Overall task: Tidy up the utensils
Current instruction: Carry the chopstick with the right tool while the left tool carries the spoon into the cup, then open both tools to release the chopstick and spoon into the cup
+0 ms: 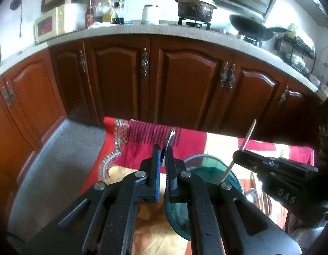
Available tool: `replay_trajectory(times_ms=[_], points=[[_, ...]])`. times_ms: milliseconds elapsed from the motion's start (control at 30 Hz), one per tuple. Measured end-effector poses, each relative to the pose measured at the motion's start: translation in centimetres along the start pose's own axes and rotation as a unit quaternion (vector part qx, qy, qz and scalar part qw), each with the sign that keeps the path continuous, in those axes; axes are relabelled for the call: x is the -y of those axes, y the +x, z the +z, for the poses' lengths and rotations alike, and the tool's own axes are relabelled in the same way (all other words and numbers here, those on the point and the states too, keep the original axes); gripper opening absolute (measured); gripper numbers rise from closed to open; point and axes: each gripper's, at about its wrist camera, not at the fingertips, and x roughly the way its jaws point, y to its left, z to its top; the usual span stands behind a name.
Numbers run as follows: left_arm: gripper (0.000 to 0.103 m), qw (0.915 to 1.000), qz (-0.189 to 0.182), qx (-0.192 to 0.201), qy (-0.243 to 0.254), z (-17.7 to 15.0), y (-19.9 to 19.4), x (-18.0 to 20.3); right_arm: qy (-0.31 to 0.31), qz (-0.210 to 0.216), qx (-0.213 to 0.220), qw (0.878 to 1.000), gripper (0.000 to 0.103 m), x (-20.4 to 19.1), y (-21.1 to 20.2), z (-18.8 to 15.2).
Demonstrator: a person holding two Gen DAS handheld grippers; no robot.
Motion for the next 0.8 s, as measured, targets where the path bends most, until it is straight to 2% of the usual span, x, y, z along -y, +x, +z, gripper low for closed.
replay_trajectory(times_ms=[67,100,133,167,200,267,300,633,800], points=[[0.003,1.0000,-0.003,-0.004,-0.002,-0.3,0.0,0.1,0.003,-0.002,-0.002,1.000,0.008,0.2,-0.4,-0.3],[0.004,1.0000,-0.005,-0.006,-0.004,-0.3,0.0,0.2,0.004,-0.002,-0.002,1.000,0.018,0.4,-0.6,-0.5],[0.007,0.9999,-0.007,-0.006,-0.005,-0.3,-0.1,0.2,0.005,-0.002,0.000,1.000,0.033,0.5,-0.8,-0.6],[0.012,0.9999,-0.010,-0.005,-0.007,-0.3,-0.3,0.2,0.006,-0.003,0.002,1.000,0.036,0.5,-1.1,-0.7],[0.015,0.9999,-0.011,-0.004,-0.007,-0.3,-0.5,0.4,0.005,-0.001,0.006,1.000,0.037,0.5,-1.5,-0.9],[0.028,0.9999,-0.013,0.000,-0.007,-0.4,-1.0,0.5,-0.001,-0.003,0.006,1.000,0.037,0.3,-2.1,-1.2],[0.029,0.9999,-0.015,0.000,-0.008,-0.4,-1.2,0.6,-0.003,-0.005,0.006,1.000,0.037,0.2,-2.4,-1.4],[0.040,0.9995,-0.026,0.016,0.001,-0.8,-4.7,2.0,0.004,-0.012,0.015,1.000,0.038,0.0,-6.0,-3.2],[0.041,0.9992,-0.028,0.027,0.013,-1.1,-6.4,3.2,0.009,-0.019,0.023,1.000,0.041,0.2,-8.1,-4.3]])
